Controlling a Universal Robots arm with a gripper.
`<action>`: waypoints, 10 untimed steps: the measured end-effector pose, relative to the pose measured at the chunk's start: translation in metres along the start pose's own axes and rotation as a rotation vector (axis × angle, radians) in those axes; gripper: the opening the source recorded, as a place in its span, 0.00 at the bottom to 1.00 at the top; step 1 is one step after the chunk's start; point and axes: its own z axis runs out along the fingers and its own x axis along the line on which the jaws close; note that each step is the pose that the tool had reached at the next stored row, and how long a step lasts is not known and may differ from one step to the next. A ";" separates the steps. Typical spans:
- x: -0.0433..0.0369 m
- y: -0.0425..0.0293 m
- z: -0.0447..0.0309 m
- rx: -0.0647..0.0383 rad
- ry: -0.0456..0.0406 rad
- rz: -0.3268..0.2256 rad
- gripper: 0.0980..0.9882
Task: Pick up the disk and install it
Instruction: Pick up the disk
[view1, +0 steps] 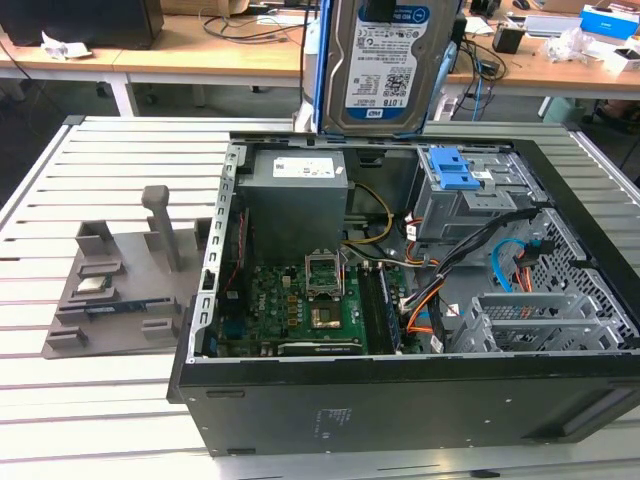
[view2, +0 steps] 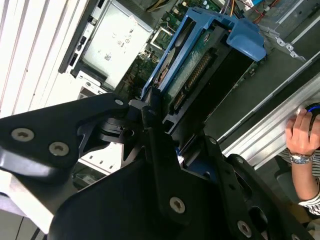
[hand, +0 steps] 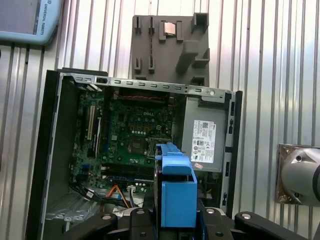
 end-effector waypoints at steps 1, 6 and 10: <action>0.0021 0.0002 0.0000 0.000 0.0000 0.000 0.30; 0.0146 0.0011 0.0002 0.000 0.0003 0.000 0.30; 0.0250 0.0019 0.0004 0.000 0.0006 0.000 0.30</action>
